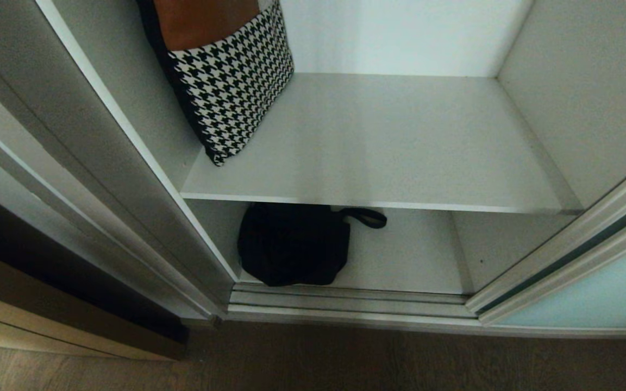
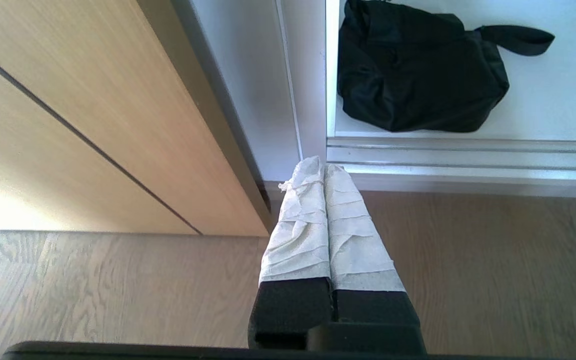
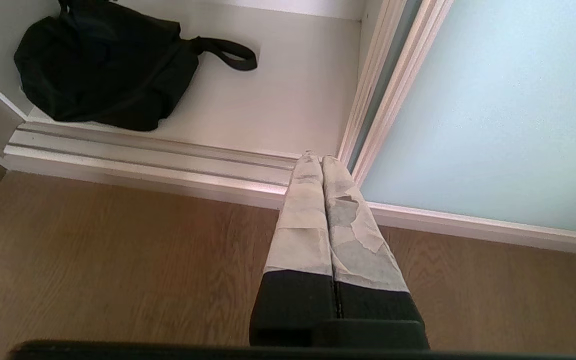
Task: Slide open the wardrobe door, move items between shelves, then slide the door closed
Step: Close the door
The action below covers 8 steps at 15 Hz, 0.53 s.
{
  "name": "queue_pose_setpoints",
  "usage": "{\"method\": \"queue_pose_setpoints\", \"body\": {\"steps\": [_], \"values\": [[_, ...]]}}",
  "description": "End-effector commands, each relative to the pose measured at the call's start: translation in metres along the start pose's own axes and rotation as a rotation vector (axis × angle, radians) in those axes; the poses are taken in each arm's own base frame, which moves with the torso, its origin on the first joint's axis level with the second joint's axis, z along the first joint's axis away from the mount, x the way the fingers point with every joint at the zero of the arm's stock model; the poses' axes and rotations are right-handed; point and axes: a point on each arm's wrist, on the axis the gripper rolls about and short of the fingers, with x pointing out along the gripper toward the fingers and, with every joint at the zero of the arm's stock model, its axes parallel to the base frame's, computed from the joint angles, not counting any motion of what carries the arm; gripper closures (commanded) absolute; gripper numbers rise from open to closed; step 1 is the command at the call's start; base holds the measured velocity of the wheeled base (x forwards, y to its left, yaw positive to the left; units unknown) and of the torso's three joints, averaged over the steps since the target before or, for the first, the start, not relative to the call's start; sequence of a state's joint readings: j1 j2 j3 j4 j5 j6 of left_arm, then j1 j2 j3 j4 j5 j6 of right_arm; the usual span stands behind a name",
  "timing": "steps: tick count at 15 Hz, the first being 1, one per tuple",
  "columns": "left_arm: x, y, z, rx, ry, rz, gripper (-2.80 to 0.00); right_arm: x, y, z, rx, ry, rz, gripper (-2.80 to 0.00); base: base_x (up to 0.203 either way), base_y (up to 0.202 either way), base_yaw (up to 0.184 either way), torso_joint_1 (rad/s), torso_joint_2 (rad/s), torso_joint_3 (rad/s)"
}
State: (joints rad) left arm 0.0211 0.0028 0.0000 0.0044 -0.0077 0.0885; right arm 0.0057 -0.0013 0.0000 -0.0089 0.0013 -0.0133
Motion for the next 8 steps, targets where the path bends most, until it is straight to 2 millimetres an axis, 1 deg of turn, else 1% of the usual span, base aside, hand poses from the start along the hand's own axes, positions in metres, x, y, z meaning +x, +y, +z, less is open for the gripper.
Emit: {"method": "queue_pose_setpoints", "body": {"steps": [1,2,7,8], "values": [[0.0001,0.0000,0.0000,0.000,0.002,0.000,0.00,0.0000,0.0000,0.0000,-0.001,-0.001,0.001,0.00,0.000,0.000,0.000,0.000,0.00,0.000],[0.0001,0.0000,0.0000,0.000,0.002,0.000,0.00,0.0000,0.0000,0.0000,-0.001,-0.001,0.001,0.00,-0.118,0.000,0.000,0.007,0.00,0.002],[0.0001,0.0000,0.0002,-0.003,0.000,-0.001,0.00,0.0000,0.0000,0.0000,0.001,-0.001,0.001,0.00,-0.187,0.000,0.001,0.005,0.00,0.002],[0.0001,0.0000,0.0003,-0.004,-0.001,-0.001,0.00,0.0000,0.0000,0.0000,-0.001,-0.001,0.001,0.00,-0.075,0.000,0.000,-0.011,0.01,0.011]]}}
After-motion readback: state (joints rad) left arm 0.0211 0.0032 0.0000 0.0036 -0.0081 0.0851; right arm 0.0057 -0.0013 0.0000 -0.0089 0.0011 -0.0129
